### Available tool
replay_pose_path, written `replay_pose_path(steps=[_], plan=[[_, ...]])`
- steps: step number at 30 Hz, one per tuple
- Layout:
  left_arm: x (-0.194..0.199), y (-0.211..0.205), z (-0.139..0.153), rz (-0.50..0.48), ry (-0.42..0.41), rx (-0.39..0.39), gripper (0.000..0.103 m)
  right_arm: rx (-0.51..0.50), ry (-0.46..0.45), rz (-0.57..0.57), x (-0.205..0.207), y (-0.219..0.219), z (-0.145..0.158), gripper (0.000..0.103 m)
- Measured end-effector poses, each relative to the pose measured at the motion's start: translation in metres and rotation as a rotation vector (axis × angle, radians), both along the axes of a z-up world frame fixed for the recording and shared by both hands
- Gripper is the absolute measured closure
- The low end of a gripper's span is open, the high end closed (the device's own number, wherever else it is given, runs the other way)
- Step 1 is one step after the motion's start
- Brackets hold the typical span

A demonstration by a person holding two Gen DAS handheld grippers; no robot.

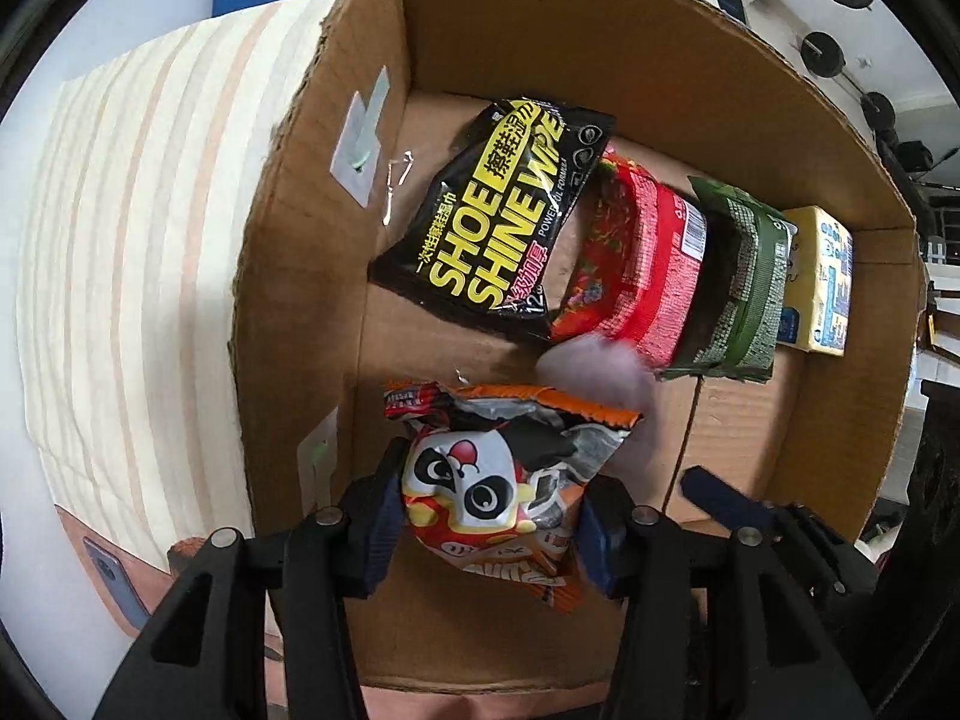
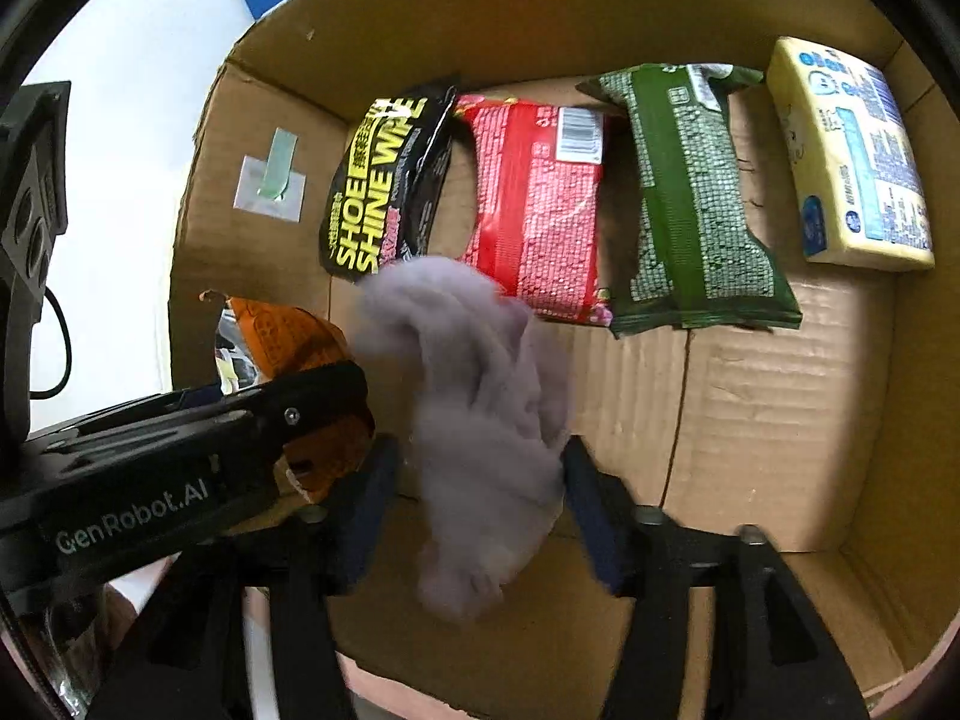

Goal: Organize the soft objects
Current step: 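Drop the panda bag and lilac towel into the box, open both tools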

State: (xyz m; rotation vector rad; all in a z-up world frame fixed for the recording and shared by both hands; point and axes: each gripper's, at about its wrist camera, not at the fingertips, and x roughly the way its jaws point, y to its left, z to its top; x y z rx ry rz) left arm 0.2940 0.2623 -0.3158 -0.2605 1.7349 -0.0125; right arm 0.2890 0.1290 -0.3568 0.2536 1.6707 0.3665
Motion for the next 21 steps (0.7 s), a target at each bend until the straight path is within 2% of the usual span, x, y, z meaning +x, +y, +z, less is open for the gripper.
replay_pose_path(steps=[1, 3, 4, 5, 8, 10, 13, 18, 21], plan=[[-0.001, 0.0, 0.001, 0.0, 0.006, -0.003, 0.054, -0.001, -0.001, 0.006, -0.001, 0.002, 0.002, 0.019], [-0.008, 0.001, 0.007, 0.003, 0.002, -0.016, 0.052, -0.017, -0.016, 0.024, -0.003, 0.003, 0.007, 0.018], [-0.009, 0.001, 0.01, 0.0, -0.001, -0.022, 0.045, -0.019, -0.015, 0.026, -0.004, 0.002, 0.009, 0.018], [-0.011, 0.0, 0.013, -0.002, -0.006, -0.026, 0.042, -0.023, -0.015, 0.026, -0.01, 0.003, 0.012, 0.018], [-0.017, -0.003, 0.029, -0.012, -0.041, -0.014, 0.037, -0.052, -0.033, 0.037, -0.016, 0.0, 0.021, 0.009], [-0.021, -0.007, 0.037, -0.018, -0.052, -0.009, 0.016, -0.073, -0.053, 0.04, -0.018, -0.004, 0.029, 0.006], [-0.026, -0.01, 0.054, -0.029, -0.099, 0.023, 0.013, -0.112, -0.074, 0.041, -0.018, -0.012, 0.047, 0.0], [-0.038, -0.016, 0.077, -0.027, -0.218, 0.142, 0.011, -0.248, -0.149, 0.055, -0.024, -0.021, 0.063, 0.0], [-0.048, -0.02, 0.086, -0.029, -0.255, 0.166, 0.011, -0.287, -0.175, 0.047, -0.029, -0.037, 0.072, 0.0]])
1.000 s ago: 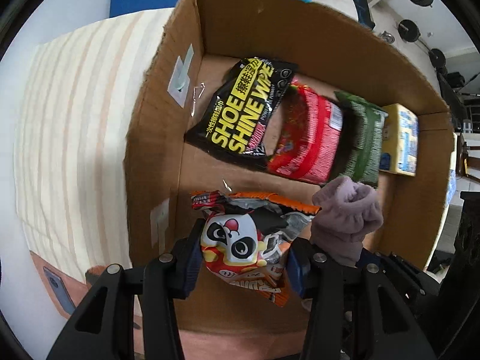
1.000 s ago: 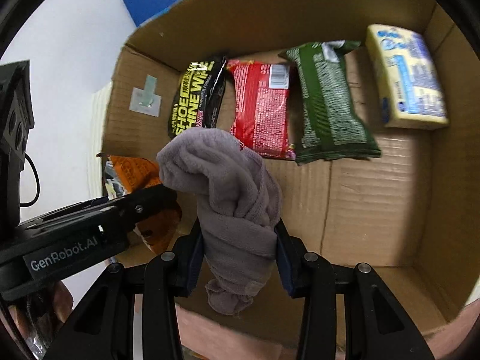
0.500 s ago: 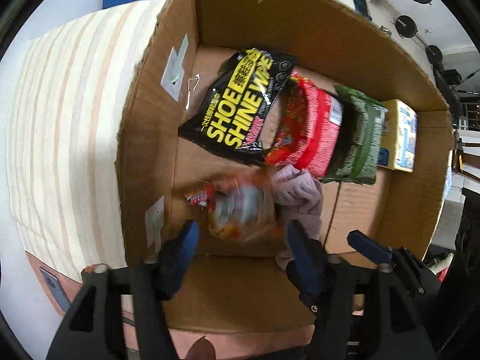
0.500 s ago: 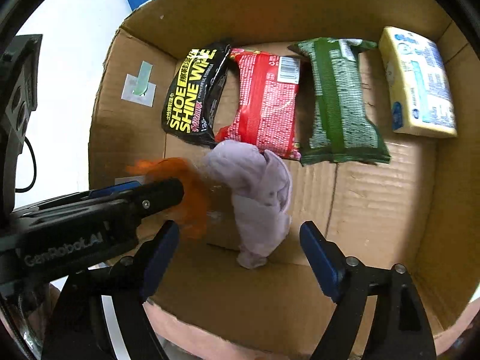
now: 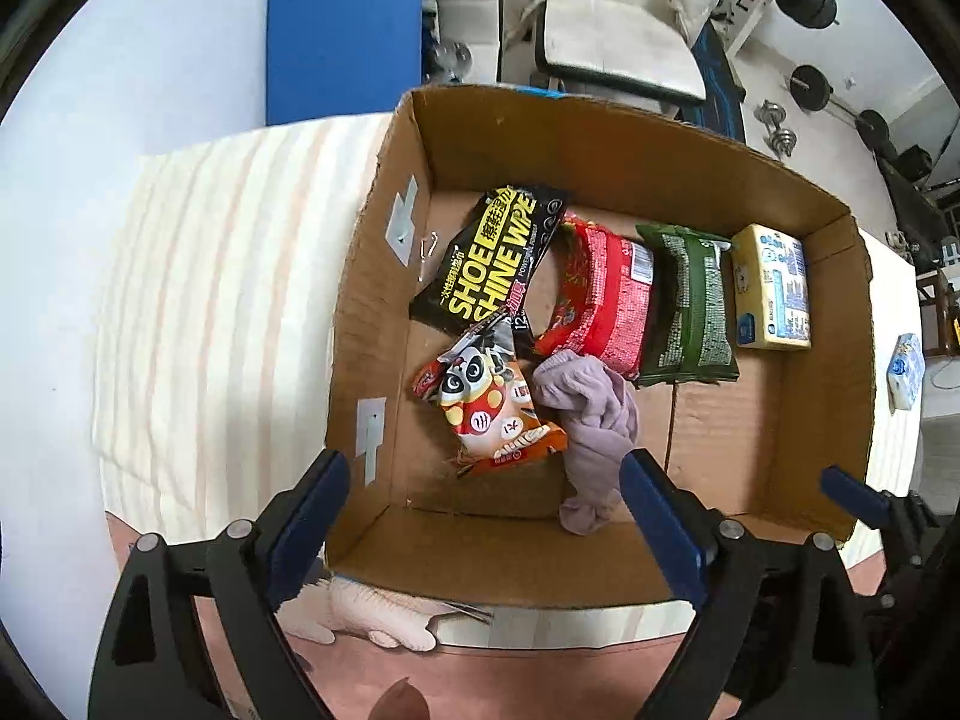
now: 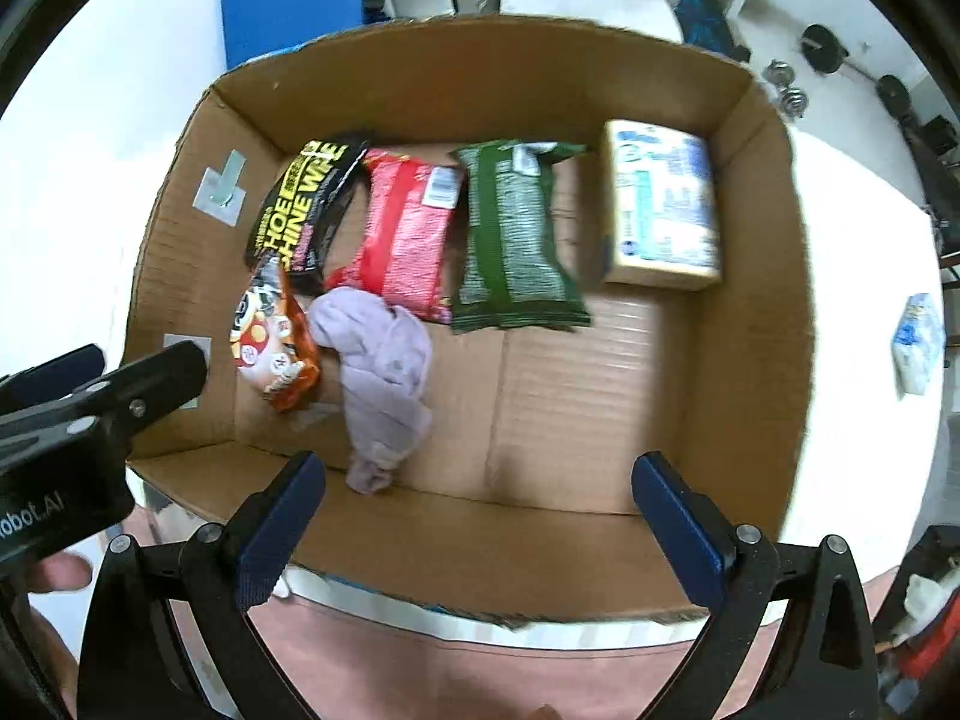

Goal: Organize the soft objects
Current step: 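Drop the panda bag and lilac towel into the box, open both tools, then grasp the white cigarette pack with left tool while right tool grasps blue tissue pack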

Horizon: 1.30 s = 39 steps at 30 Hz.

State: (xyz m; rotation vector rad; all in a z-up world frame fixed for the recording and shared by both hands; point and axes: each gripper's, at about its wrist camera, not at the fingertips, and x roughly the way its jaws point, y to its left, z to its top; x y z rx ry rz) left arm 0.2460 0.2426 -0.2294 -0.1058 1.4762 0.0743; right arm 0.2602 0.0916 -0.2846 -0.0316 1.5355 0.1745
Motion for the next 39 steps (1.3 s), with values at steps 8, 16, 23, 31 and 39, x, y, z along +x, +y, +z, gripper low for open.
replay_pose_path(steps=[8, 16, 23, 31, 39], plan=[[-0.022, -0.014, 0.017, -0.024, -0.084, 0.039, 0.011, -0.028, -0.094, -0.017, -0.018, -0.026, 0.021, 0.0], [-0.046, -0.034, 0.064, -0.024, -0.185, 0.025, 0.011, 0.002, -0.191, -0.006, -0.044, -0.042, 0.069, 0.0], [-0.057, -0.078, 0.103, -0.04, -0.257, 0.035, 0.011, 0.093, -0.223, -0.045, -0.059, -0.083, 0.107, 0.0], [-0.064, -0.174, 0.082, -0.066, -0.162, -0.132, 0.011, 0.067, -0.192, -0.192, -0.078, -0.214, 0.113, 0.0], [-0.057, -0.265, -0.027, 0.03, 0.08, -0.203, 0.018, 0.01, -0.078, -0.324, -0.074, -0.355, 0.057, 0.0]])
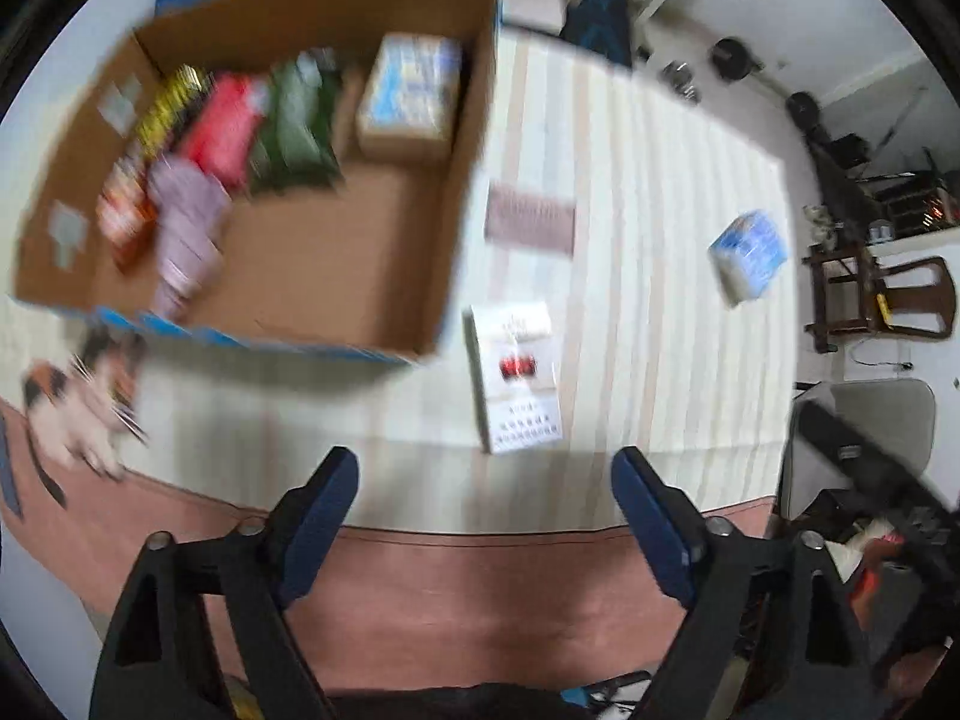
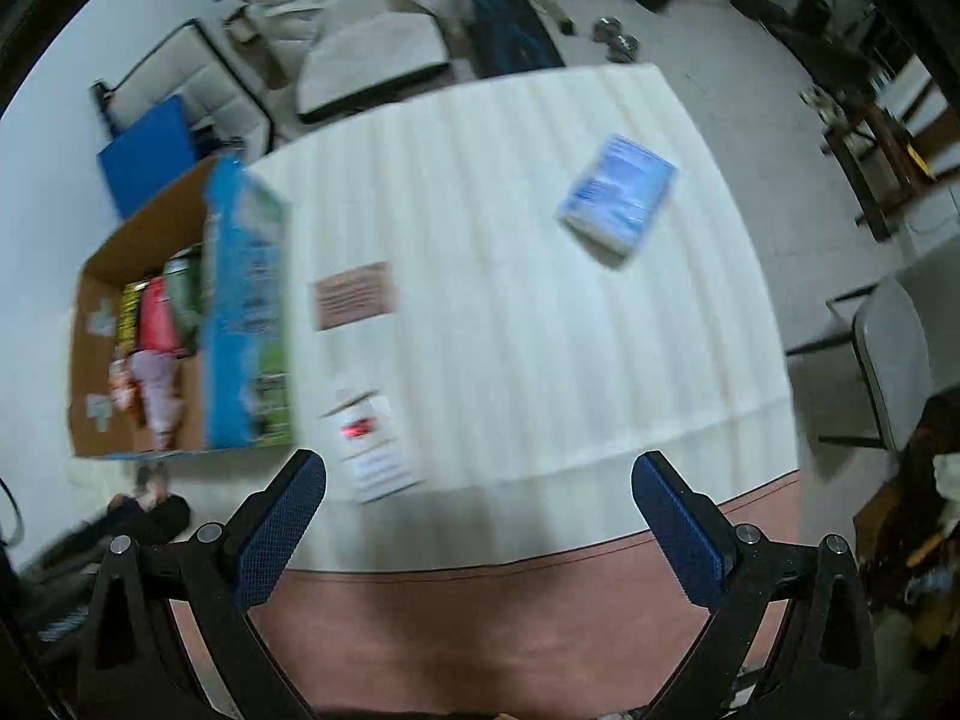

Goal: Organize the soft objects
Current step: 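Grasp the white cigarette pack with left tool while right tool grasps blue tissue pack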

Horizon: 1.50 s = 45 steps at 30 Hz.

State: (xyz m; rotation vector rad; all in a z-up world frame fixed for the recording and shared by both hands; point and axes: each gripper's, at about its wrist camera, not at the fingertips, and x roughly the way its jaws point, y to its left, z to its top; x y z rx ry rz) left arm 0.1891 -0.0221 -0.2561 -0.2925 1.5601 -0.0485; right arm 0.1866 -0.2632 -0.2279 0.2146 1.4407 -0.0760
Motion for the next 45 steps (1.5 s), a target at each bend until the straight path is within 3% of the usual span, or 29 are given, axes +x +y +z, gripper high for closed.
replay_pose_path(steps=[7, 10, 13, 16, 27, 28, 31, 33, 37, 40, 45], plan=[[0.018, -0.052, -0.088, 0.011, 0.172, 0.097, 0.018, -0.001, 0.054, -0.057, 0.028, -0.077, -0.051, 0.0], [0.025, -0.058, -0.112, 0.036, 0.217, 0.116, 0.018, 0.034, 0.072, -0.1, 0.046, -0.101, -0.072, 0.0], [0.031, -0.064, -0.116, 0.061, 0.177, 0.184, 0.018, 0.082, 0.075, -0.149, 0.065, -0.118, -0.085, 0.0], [0.037, -0.065, -0.116, 0.092, 0.17, 0.202, 0.018, 0.114, 0.076, -0.185, 0.084, -0.129, -0.097, 0.0], [0.039, -0.075, -0.11, 0.165, 0.164, 0.176, 0.018, 0.107, 0.111, -0.272, 0.163, -0.142, -0.146, 0.0], [0.039, -0.076, -0.11, 0.163, 0.163, 0.183, 0.02, 0.104, 0.119, -0.279, 0.168, -0.142, -0.151, 0.0], [0.037, -0.078, -0.115, 0.141, 0.163, 0.195, 0.045, 0.093, 0.147, -0.293, 0.183, -0.138, -0.166, 0.001], [0.029, -0.074, -0.118, 0.131, 0.154, 0.19, 0.046, 0.076, 0.166, -0.284, 0.189, -0.134, -0.172, 0.006], [0.025, -0.077, -0.116, 0.127, 0.145, 0.186, 0.049, 0.018, 0.191, -0.25, 0.194, -0.124, -0.178, 0.03], [0.016, -0.079, -0.116, 0.121, 0.139, 0.179, 0.05, 0.022, 0.205, -0.206, 0.187, -0.118, -0.177, 0.04], [-0.011, -0.081, -0.111, 0.089, 0.147, 0.158, 0.05, 0.032, 0.242, -0.107, 0.152, -0.103, -0.178, 0.043]])
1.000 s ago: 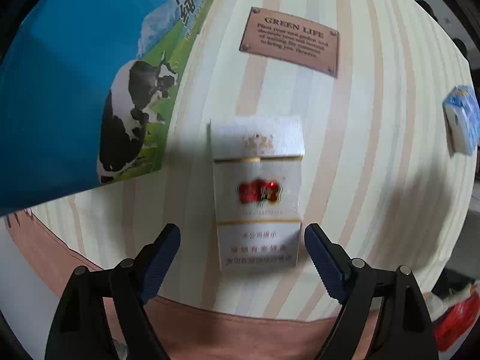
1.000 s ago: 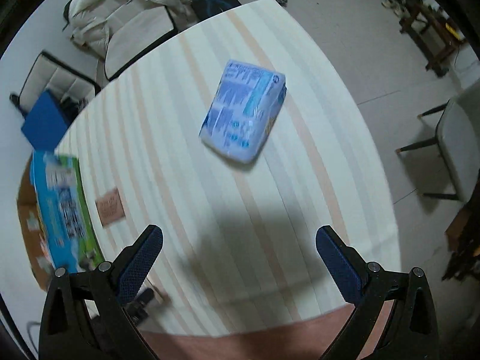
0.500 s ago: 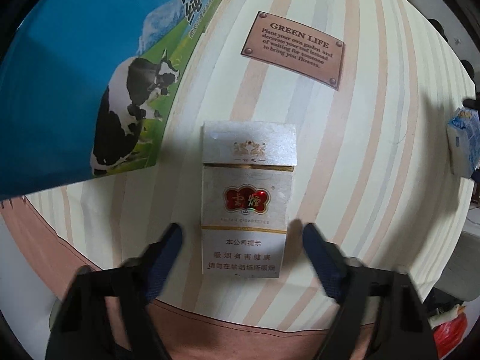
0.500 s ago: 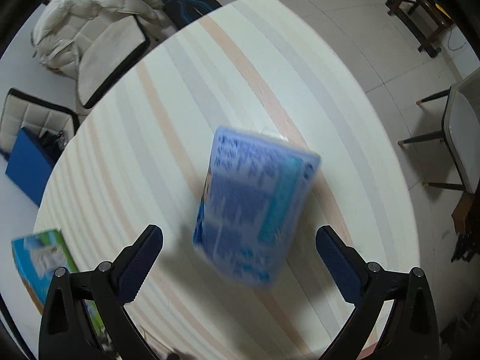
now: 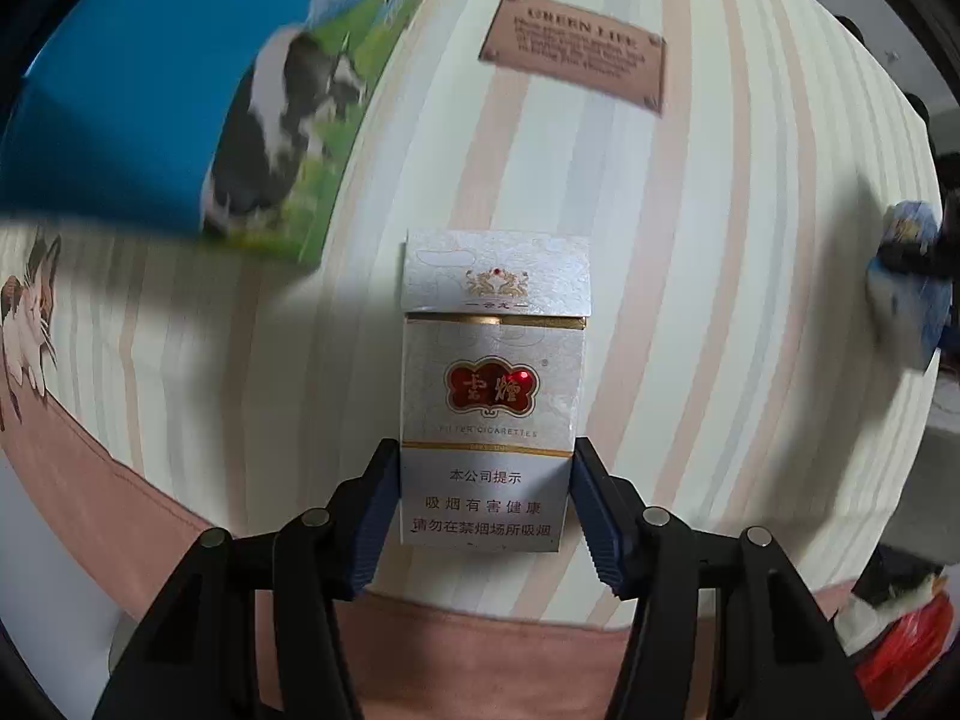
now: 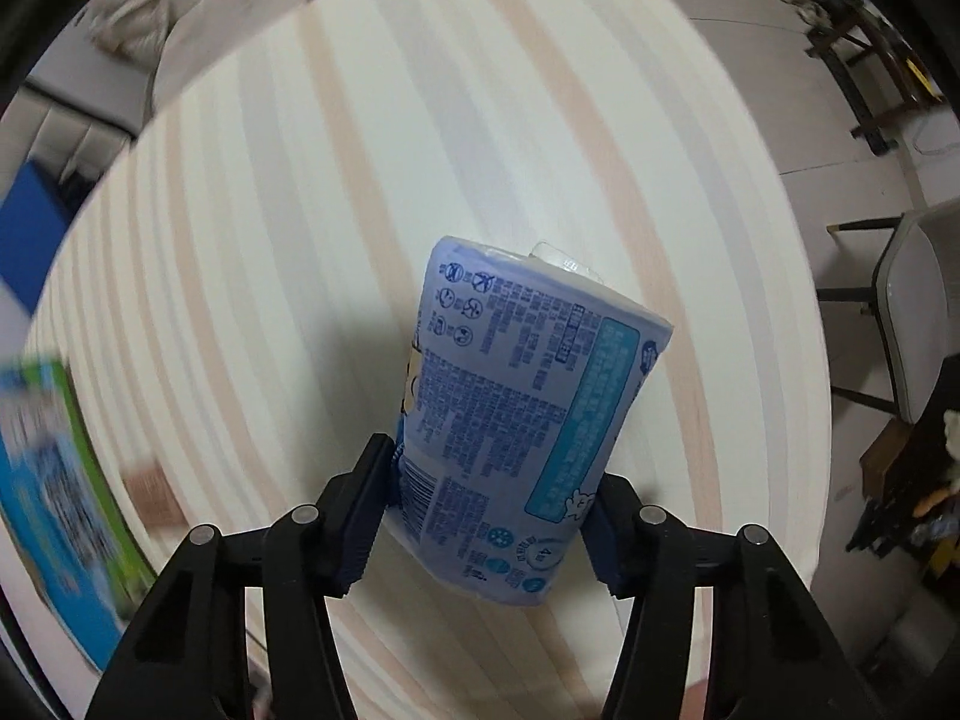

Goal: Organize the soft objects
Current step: 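Grasp the white cigarette pack with left tool while right tool grasps blue tissue pack, then place the cigarette pack and tissue pack into the box, open both tools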

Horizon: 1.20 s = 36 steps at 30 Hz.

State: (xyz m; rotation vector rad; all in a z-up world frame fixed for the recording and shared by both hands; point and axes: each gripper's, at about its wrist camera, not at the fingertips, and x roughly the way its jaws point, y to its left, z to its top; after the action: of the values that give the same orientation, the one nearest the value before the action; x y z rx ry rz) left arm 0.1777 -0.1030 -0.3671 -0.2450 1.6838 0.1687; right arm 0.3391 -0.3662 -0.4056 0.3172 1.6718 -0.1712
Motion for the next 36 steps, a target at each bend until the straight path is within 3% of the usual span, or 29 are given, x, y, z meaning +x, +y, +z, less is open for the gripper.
replay_pose_path(steps=[7, 10, 16, 19, 21, 23, 25, 31, 36], plan=[[-0.026, 0.001, 0.0, -0.043, 0.034, -0.049, 0.049, 0.056, 0.07, 0.161, -0.08, 0.029, -0.001, 0.043], [-0.028, -0.001, -0.005, -0.105, 0.034, -0.045, 0.048, 0.03, 0.076, 0.209, -0.106, 0.035, -0.003, 0.043], [-0.019, -0.011, -0.016, -0.147, 0.038, -0.028, 0.044, -0.016, 0.062, 0.218, -0.109, 0.042, -0.007, 0.033], [-0.021, -0.014, -0.017, -0.128, 0.02, -0.005, 0.051, -0.036, 0.059, 0.21, -0.108, 0.047, -0.01, 0.031], [-0.027, -0.012, -0.017, -0.122, 0.012, -0.012, 0.051, -0.057, 0.049, 0.212, -0.111, 0.051, -0.009, 0.035], [-0.034, -0.015, -0.016, -0.129, 0.002, -0.003, 0.051, -0.071, 0.028, 0.224, -0.114, 0.056, -0.005, 0.049], [-0.04, -0.021, -0.008, -0.135, -0.01, -0.025, 0.051, -0.052, 0.03, 0.223, -0.124, 0.067, 0.001, 0.06], [-0.064, -0.025, 0.052, -0.187, -0.121, -0.121, 0.051, 0.02, -0.012, 0.25, -0.147, 0.083, 0.037, 0.062], [-0.059, 0.004, 0.125, -0.189, -0.261, -0.173, 0.051, 0.12, -0.098, 0.281, -0.167, 0.101, 0.101, 0.063]])
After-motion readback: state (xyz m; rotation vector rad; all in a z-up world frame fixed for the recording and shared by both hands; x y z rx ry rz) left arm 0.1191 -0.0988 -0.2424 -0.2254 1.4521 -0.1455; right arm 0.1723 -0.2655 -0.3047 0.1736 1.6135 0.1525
